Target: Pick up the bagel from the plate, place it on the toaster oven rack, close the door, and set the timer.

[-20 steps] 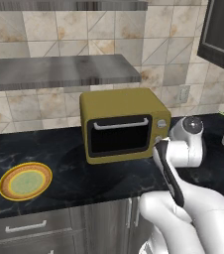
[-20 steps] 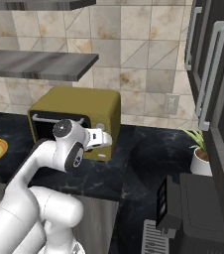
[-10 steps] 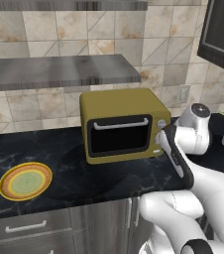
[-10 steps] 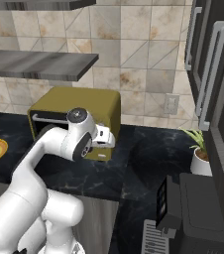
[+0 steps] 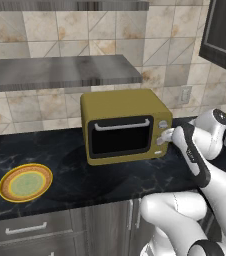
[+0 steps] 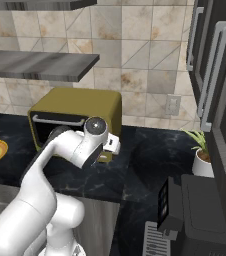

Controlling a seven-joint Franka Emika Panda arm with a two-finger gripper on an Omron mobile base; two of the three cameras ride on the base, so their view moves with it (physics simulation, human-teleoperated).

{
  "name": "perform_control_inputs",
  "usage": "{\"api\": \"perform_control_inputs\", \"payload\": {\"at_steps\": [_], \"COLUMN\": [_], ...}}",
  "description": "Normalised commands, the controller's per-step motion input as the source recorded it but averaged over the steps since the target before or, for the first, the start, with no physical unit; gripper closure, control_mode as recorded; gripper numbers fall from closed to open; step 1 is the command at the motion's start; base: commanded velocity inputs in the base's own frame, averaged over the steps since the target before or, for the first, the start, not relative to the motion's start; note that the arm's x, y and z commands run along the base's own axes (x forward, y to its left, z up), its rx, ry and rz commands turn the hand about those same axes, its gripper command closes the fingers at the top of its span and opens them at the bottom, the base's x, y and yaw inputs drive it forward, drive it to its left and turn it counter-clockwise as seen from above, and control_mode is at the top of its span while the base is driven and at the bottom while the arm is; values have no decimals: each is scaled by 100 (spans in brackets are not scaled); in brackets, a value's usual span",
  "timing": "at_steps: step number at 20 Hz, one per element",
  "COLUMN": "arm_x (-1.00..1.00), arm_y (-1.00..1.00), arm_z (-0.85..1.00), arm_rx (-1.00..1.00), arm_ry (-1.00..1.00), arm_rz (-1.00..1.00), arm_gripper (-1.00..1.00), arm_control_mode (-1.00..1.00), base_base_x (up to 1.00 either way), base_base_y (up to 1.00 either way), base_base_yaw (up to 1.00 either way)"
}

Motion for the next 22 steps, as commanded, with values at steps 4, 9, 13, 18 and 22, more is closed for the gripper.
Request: {"api": "perform_control_inputs", "payload": {"at_steps": [4,9,13,18,22], "arm_x": [0,3,16,16,10], "arm_y": [7,4,0,0,0], "arm_z": [-17,-5,0,-14,-29], "arm_rx": [6,2,0,1,3], "arm_ry": [0,1,3,0,-8], "arm_rz": [-13,-19,-17,-13,-7], "arm_gripper": [-100,-100,-100,-100,-100], "arm_control_mode": [-100,-100,-100,-100,-100], "base_base_x": [0,0,0,0,0], "base_base_y": [0,0,0,0,0], "base_base_yaw": [0,0,0,0,0]}}
